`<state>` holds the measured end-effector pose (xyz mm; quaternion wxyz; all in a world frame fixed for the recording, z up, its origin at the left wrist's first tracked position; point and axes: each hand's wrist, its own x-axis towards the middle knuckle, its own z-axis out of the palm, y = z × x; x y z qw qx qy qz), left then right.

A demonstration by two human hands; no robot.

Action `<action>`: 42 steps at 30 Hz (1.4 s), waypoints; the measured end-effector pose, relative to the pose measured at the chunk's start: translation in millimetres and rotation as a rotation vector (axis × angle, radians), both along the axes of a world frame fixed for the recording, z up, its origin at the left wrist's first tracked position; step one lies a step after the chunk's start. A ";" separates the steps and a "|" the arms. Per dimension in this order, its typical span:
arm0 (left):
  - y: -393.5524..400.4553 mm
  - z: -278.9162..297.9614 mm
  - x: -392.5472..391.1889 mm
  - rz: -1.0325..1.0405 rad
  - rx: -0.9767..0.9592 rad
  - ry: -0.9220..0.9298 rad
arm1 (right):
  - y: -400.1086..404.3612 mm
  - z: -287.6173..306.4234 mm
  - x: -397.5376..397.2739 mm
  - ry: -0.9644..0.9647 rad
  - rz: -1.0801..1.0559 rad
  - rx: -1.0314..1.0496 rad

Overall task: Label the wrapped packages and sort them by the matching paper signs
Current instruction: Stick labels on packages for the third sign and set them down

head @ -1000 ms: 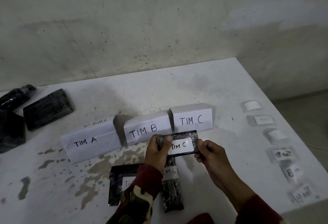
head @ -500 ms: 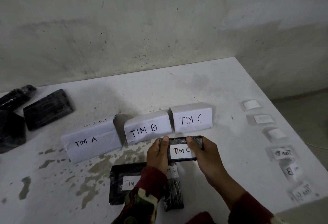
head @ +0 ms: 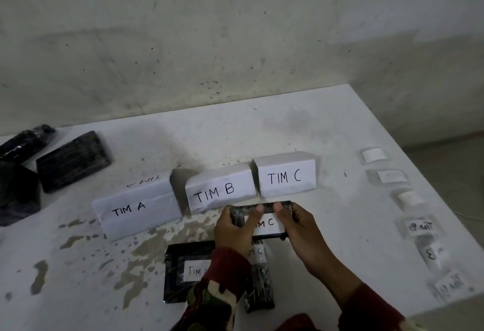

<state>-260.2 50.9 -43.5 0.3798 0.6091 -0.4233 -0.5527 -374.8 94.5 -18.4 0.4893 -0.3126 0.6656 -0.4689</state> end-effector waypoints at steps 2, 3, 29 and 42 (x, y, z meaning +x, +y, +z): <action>-1.0 -1.7 2.2 -0.004 0.022 0.047 | 1.9 -1.9 0.0 0.012 0.004 0.009; -0.7 -2.2 3.2 -0.015 0.030 0.063 | 2.8 -2.6 0.3 0.022 0.000 0.022; 14.9 4.5 98.1 -0.353 -0.285 -0.801 | 18.6 -38.8 47.2 0.450 -0.027 0.231; -3.1 17.7 197.0 -0.082 -0.234 -0.741 | -25.4 -5.0 142.5 0.534 0.128 -0.088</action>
